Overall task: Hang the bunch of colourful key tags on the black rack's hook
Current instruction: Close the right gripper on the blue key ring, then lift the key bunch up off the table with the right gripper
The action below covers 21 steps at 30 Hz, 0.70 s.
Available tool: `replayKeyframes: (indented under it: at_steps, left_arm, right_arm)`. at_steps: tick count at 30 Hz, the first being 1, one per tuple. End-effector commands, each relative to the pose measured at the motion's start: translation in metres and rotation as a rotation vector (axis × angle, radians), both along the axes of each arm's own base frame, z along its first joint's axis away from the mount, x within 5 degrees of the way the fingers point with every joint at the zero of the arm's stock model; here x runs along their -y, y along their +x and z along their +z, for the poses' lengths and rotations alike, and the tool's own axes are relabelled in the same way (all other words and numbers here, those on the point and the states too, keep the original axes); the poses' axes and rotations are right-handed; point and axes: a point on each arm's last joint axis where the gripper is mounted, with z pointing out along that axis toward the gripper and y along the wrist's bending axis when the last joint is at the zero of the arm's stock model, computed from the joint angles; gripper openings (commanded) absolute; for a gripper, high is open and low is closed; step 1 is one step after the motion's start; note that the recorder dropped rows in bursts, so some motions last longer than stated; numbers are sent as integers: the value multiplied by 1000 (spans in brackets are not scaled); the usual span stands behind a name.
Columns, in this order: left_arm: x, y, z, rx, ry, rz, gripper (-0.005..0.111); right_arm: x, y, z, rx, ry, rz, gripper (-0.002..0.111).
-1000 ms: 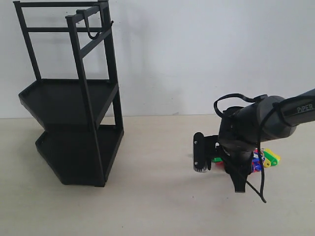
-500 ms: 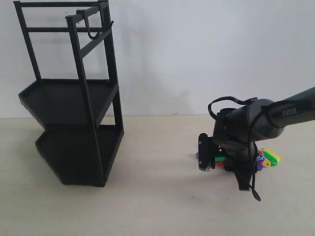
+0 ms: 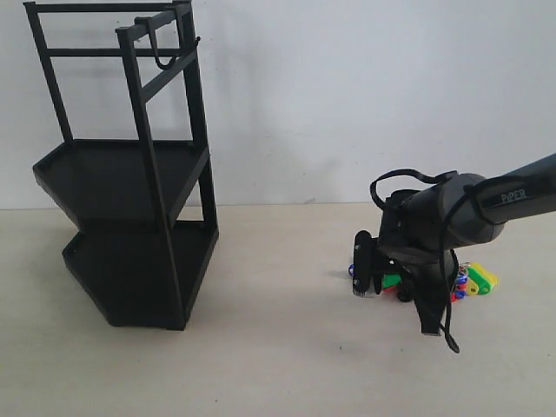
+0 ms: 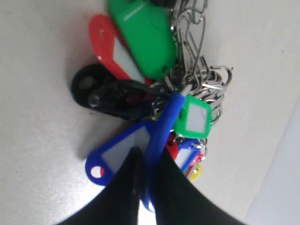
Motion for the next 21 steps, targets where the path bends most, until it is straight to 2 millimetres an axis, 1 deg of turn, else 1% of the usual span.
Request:
replayKeyframes:
  at_steps: [1, 4, 9, 12, 14, 15, 16, 18, 19, 21]
  left_arm:
    - [0, 0, 1, 8, -2, -2, 4]
    - [0, 0, 1, 8, -2, -2, 4]
    - [0, 0, 1, 8, -2, -2, 4]
    - [0, 0, 1, 11, -2, -2, 4]
    - [0, 0, 1, 11, -2, -2, 4]
    - [0, 0, 1, 11, -2, -2, 4]
    - [0, 0, 1, 11, -2, -2, 4]
    - [0, 0, 1, 11, -2, -2, 4]
    - [0, 0, 1, 11, -2, -2, 4]
    - [0, 0, 1, 11, -2, -2, 4]
  right_arm:
    - [4, 3, 8, 81, 57, -119, 0]
    - [4, 5, 24, 165, 121, -204, 0]
    - [1, 1, 67, 286, 289, -302, 0]
    - [-3, -6, 95, 332, 450, -365, 0]
    - [-2, -13, 116, 351, 598, -444, 0]
    - [0, -16, 122, 344, 670, -491, 0]
    - [5, -20, 133, 344, 741, -533, 0]
    - [15, -25, 146, 329, 876, -628, 0]
    - [21, -29, 154, 307, 975, -688, 0]
    - [37, -32, 164, 274, 1102, -757, 0]
